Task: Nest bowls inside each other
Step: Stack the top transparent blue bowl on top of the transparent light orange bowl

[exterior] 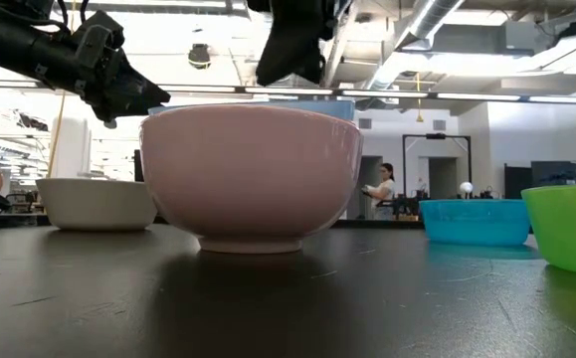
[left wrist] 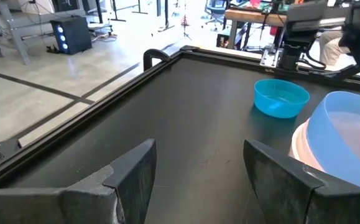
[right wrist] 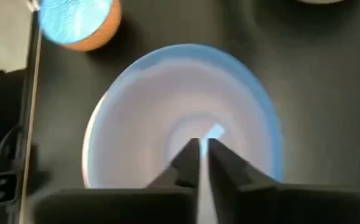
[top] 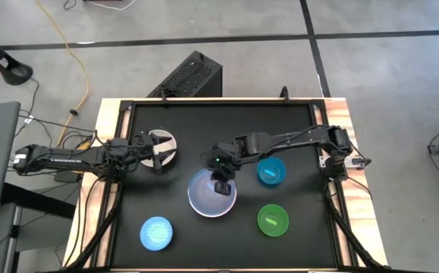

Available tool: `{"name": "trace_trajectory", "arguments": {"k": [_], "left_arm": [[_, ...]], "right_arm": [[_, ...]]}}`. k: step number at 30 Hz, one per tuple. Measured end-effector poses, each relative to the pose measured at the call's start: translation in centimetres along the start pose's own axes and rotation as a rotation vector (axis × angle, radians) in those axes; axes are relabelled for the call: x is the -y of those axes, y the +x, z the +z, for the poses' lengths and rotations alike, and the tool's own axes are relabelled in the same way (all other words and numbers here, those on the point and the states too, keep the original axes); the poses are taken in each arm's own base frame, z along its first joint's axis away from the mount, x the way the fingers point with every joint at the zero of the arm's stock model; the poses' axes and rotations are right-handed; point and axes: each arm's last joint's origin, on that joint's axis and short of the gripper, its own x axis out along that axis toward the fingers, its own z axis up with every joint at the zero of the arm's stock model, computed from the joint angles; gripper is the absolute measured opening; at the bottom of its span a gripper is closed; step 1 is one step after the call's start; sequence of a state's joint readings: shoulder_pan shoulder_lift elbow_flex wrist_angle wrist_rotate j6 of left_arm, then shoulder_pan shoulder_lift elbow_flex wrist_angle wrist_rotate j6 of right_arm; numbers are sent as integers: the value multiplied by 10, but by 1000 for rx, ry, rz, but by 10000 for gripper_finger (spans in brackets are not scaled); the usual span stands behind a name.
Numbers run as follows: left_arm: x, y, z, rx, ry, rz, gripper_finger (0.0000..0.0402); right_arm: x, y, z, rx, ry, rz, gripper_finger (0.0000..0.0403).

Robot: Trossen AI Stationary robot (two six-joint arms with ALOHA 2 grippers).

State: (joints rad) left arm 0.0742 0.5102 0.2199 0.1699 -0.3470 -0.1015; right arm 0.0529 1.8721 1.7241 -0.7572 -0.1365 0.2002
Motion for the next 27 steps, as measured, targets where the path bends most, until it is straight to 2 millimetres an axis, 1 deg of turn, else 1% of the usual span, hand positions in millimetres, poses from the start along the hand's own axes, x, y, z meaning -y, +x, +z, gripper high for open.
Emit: {"name": "trace_trajectory", "arguments": {"k": [1, 3, 7, 11, 14, 20, 22, 24, 27], "left_arm": [[0, 0, 0, 0, 2, 2, 231], [0, 0, 0, 0, 3, 4, 231], [0, 0, 0, 0, 1, 4, 231], [0, 0, 0, 0, 1, 4, 231], [0, 0, 0, 0, 4, 4, 231], [0, 0, 0, 0, 6, 4, 231], [0, 0, 0, 0, 7, 3, 231], [0, 0, 0, 0, 6, 3, 231], [0, 0, 0, 0, 7, 4, 231]], "right_arm": [[3, 1, 1, 14, 4, -3, 25], [10, 4, 2, 46, 14, -8, 10], [24, 8, -3, 19, 49, -32, 16], [35, 14, -10, -1, 71, -31, 8], [40, 16, -10, 15, 77, -27, 5], [43, 15, -8, 24, 82, -31, 6], [42, 13, -5, 37, 79, -21, 6], [40, 11, 1, 81, 64, 24, 6], [34, 12, 11, 203, 34, 49, 6]]}}
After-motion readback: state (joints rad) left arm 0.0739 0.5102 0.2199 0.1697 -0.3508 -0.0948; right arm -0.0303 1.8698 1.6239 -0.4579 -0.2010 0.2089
